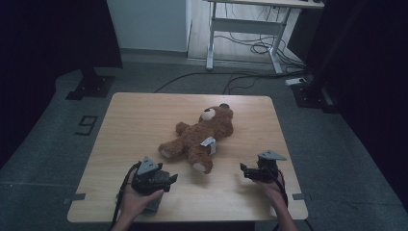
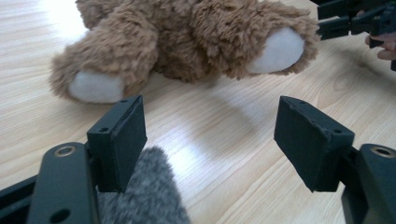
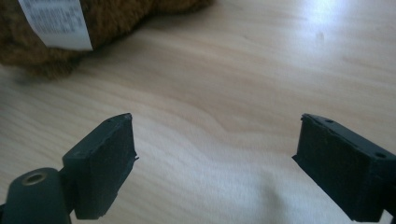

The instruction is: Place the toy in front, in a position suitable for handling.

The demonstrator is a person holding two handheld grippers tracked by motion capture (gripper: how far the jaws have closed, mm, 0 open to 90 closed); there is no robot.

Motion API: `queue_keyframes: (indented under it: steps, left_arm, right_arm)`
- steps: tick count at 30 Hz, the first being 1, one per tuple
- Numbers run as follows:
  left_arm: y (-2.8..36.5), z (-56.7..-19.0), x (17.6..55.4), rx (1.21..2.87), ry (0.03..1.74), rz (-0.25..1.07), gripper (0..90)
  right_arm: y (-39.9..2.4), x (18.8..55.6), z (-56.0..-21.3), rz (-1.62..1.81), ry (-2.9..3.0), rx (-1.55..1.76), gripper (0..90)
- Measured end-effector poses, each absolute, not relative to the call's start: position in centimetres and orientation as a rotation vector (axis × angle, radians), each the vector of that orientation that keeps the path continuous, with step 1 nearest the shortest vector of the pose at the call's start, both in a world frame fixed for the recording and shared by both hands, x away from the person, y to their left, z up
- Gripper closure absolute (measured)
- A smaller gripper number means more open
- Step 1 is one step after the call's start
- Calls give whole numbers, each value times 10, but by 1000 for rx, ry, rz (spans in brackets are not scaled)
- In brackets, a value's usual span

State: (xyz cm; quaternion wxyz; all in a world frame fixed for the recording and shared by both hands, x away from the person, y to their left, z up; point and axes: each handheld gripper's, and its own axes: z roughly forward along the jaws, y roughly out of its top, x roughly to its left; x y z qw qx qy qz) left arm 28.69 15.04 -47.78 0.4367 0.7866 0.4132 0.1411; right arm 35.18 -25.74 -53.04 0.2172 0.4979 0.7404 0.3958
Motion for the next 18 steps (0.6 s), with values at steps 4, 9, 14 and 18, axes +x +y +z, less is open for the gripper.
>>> queue_keyframes:
  steps: [4,9,14,18]
  left_arm:
    - [140,-475,295,1960,1019,357,246]
    - [127,-472,304,1977,1016,355,242]
    - [117,-471,313,1985,1013,349,239]
    - [111,-469,319,1981,1010,339,235]
  right_arm:
    - [-256,358,-521,1128,2047,1359,126]
    - [-254,364,-512,1160,2036,1356,127]
    - [-249,370,-503,1186,2029,1337,129]
    - [-247,374,-501,1189,2034,1335,130]
